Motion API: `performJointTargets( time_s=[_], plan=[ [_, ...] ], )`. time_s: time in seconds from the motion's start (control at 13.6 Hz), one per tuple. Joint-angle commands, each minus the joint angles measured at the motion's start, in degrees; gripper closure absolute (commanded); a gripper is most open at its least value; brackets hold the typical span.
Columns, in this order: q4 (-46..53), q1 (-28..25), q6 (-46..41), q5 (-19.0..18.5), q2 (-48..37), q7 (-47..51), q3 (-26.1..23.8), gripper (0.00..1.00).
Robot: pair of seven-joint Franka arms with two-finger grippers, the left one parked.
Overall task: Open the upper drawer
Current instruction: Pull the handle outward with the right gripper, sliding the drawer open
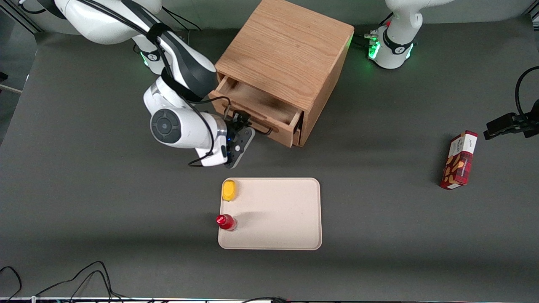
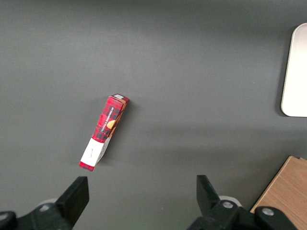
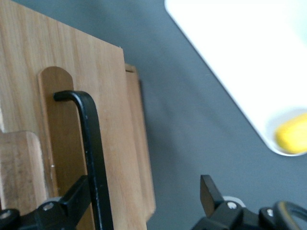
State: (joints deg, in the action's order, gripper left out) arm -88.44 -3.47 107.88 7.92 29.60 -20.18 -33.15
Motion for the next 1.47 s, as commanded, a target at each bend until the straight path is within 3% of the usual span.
performJointTargets(
  time_s=[0.0, 0.52, 0.96, 1.4],
  plan=[
    [7.5, -0.7, -4.1, -4.7, 5.4, -0.9, 0.0, 0.0],
    [15.2, -0.7, -8.2, -4.8, 7.1, -4.9, 5.6, 0.0],
    [18.6, -0.6, -8.0, -8.8, 9.1, -10.1, 6.3, 0.0],
    [24.7, -0.6, -7.2, -9.4, 10.4, -17.2, 7.1, 0.0]
  ],
)
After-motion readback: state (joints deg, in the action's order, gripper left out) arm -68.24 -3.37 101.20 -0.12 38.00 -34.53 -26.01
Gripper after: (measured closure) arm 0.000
